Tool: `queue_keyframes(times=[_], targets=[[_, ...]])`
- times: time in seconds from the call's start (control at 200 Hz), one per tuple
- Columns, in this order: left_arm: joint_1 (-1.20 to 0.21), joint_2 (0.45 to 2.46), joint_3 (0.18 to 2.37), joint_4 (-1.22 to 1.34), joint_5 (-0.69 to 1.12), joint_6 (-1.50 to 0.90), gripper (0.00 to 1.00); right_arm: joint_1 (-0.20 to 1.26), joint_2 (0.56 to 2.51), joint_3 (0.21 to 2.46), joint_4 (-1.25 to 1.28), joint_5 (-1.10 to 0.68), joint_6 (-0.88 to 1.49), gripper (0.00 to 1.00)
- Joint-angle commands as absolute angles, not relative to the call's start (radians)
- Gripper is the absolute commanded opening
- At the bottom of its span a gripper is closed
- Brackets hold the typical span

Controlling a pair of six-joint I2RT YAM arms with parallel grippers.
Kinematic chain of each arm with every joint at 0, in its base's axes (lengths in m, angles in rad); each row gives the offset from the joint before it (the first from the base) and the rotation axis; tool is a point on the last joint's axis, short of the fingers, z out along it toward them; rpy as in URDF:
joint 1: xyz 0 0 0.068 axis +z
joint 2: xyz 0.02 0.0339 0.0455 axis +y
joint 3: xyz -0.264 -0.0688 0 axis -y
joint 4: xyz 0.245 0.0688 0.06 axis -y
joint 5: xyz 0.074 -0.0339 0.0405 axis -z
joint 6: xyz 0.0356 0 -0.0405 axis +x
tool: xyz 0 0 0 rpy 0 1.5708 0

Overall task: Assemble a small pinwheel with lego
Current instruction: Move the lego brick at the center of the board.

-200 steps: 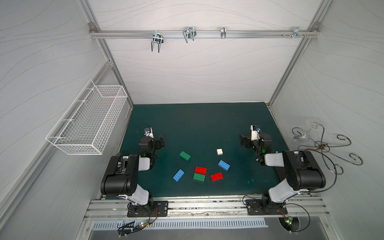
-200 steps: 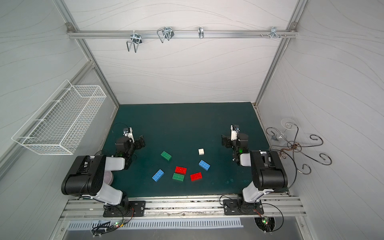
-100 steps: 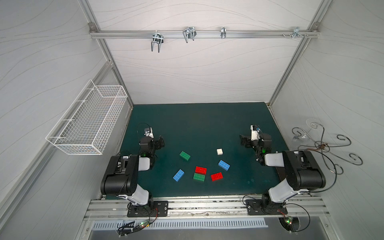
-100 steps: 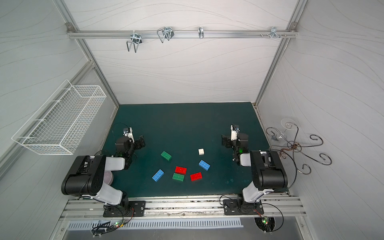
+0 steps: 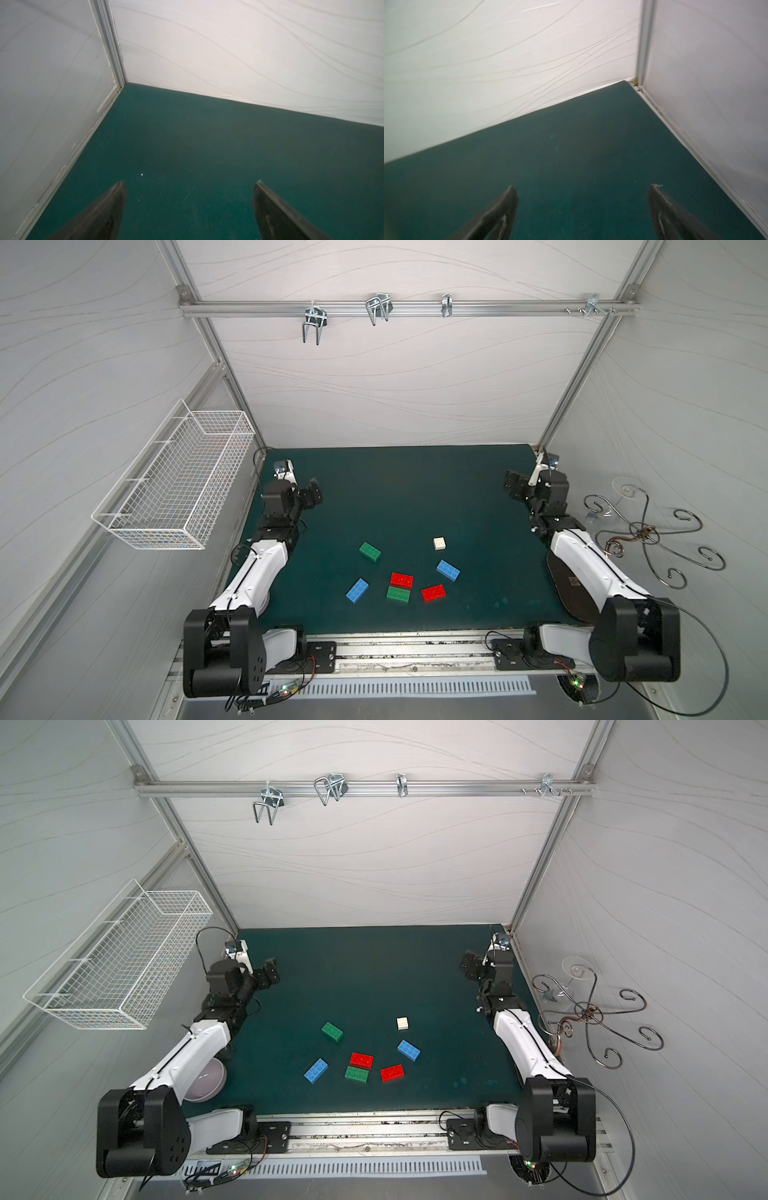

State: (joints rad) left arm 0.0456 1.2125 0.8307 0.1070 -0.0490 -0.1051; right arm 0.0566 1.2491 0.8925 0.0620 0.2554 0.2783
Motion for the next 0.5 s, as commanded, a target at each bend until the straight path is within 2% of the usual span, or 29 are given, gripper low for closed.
queue_keyframes(times=[0.0, 0.065, 0.14, 0.225, 0.29, 0.345, 0.45, 0.495], targets=[[0.041, 1.185, 0.911, -0.161, -0.001, -0.143, 1.0, 0.052, 1.264, 0.954, -0.206, 0.316, 0.305, 0.99], [0.044, 1.177, 0.933, -0.205, 0.037, -0.208, 1.0, 0.05, 1.248, 0.955, -0.175, 0.187, 0.225, 0.99], [0.049, 1.152, 0.927, -0.179, 0.215, -0.229, 1.0, 0.047, 1.227, 0.93, -0.09, 0.031, 0.189, 0.99], [0.048, 1.124, 0.906, -0.119, 0.335, -0.384, 1.0, 0.045, 1.207, 0.914, 0.012, -0.095, 0.2, 0.99], [0.048, 1.108, 0.884, -0.097, 0.395, -0.501, 1.0, 0.038, 1.198, 0.929, 0.041, -0.262, 0.163, 0.99], [0.048, 1.109, 0.898, -0.162, 0.415, -0.563, 1.0, 0.045, 1.206, 0.965, 0.027, -0.308, 0.194, 0.99], [0.054, 1.136, 0.951, -0.355, 0.494, -0.6, 0.98, 0.069, 1.245, 1.059, -0.039, -0.538, 0.182, 0.99], [0.062, 1.156, 0.966, -0.419, 0.565, -0.627, 0.96, 0.116, 1.254, 1.093, -0.089, -0.551, 0.143, 0.99]])
